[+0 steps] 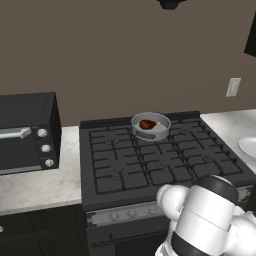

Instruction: Retrieve the frozen meat and place it in the pot on a burner. Then turn the burner on.

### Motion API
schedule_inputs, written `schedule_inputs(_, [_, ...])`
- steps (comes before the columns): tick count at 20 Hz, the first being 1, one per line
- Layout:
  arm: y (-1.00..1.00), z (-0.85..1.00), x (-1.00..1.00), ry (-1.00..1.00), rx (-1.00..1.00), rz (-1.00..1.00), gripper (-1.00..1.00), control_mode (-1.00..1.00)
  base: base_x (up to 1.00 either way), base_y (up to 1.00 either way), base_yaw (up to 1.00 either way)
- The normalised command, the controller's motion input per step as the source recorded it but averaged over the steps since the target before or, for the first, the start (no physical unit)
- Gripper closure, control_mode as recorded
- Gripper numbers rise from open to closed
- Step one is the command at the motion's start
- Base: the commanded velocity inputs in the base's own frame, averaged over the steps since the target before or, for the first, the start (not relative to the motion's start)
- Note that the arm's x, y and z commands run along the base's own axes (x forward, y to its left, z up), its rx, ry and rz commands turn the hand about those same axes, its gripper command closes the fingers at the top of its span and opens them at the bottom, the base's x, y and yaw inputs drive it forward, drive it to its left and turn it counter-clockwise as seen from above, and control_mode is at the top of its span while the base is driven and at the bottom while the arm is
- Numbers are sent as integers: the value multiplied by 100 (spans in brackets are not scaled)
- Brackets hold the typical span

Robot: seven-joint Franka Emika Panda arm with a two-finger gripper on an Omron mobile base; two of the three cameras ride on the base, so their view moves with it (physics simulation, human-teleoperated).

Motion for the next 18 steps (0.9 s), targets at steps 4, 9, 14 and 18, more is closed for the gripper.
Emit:
schedule_inputs(4, [0, 0, 0, -1, 0, 0, -100, -100, 0, 0, 0])
schedule_inputs(9, [2, -22, 0, 0, 0, 1, -100, -100, 0, 0, 0])
schedule_inputs(14, [8, -13, 6, 0, 0, 0, -100, -100, 0, 0, 0])
schedule_inputs(18, [0, -1, 19, -1, 0, 0, -100, -100, 0, 0, 0])
